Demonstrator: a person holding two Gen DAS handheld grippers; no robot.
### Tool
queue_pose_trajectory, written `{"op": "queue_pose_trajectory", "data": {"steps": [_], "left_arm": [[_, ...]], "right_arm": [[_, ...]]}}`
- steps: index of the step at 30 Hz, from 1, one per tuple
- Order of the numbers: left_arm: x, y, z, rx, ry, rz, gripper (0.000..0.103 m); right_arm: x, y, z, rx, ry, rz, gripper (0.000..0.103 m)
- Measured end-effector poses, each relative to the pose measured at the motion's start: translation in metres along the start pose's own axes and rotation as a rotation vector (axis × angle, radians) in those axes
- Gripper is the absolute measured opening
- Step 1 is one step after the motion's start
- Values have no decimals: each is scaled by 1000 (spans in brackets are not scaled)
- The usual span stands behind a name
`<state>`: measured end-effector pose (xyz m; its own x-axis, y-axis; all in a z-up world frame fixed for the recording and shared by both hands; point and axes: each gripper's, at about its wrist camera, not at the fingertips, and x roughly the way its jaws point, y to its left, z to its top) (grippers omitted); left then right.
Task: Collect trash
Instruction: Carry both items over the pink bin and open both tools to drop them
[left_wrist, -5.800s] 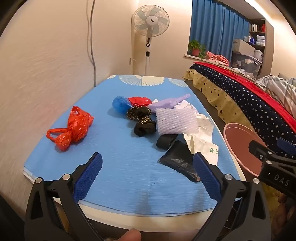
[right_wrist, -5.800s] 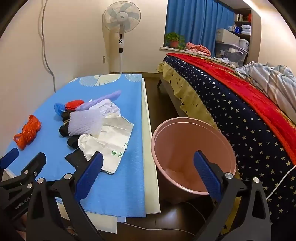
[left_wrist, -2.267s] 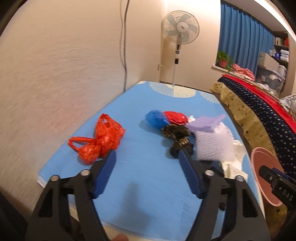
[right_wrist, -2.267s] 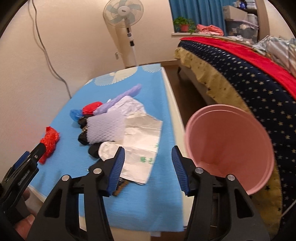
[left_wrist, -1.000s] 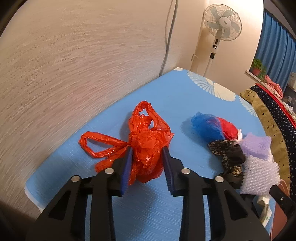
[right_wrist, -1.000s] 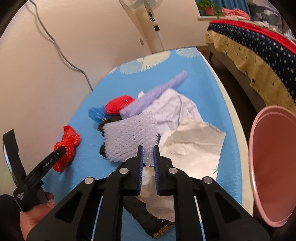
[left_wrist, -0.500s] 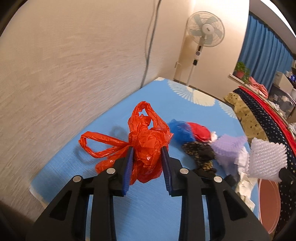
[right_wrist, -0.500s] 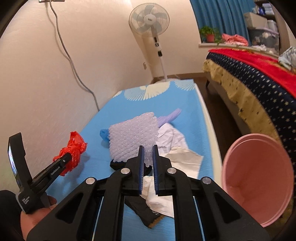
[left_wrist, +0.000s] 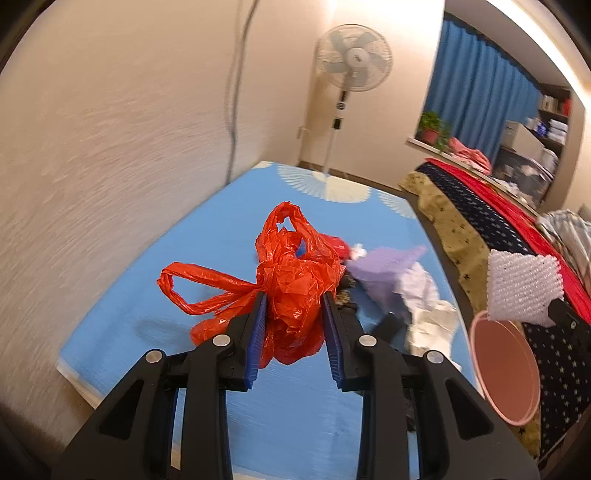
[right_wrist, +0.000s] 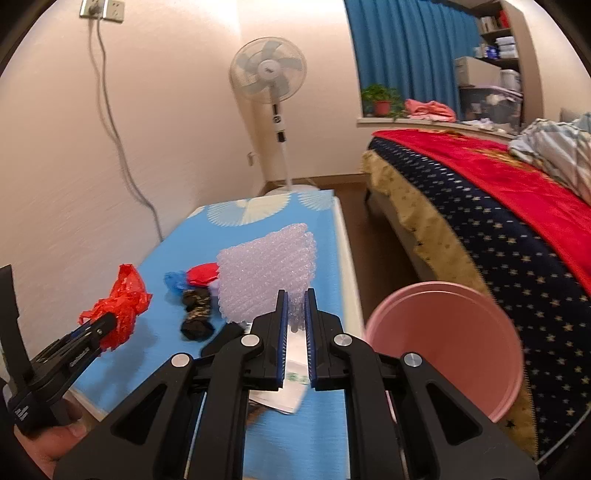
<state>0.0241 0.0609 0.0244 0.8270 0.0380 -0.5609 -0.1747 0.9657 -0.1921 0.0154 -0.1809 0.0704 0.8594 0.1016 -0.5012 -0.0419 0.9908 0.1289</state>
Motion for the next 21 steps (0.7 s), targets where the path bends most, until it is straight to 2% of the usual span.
{"op": "queue_pose_trajectory", "data": {"steps": [10, 21], "left_arm": [[-11, -41, -2, 77, -9, -86, 29], [-10, -94, -11, 156, -13, -197, 29]], "right_arm": [[-26, -38, 2, 35, -37, -116, 9], [-37, -74, 3, 75, -50, -218, 9]]}}
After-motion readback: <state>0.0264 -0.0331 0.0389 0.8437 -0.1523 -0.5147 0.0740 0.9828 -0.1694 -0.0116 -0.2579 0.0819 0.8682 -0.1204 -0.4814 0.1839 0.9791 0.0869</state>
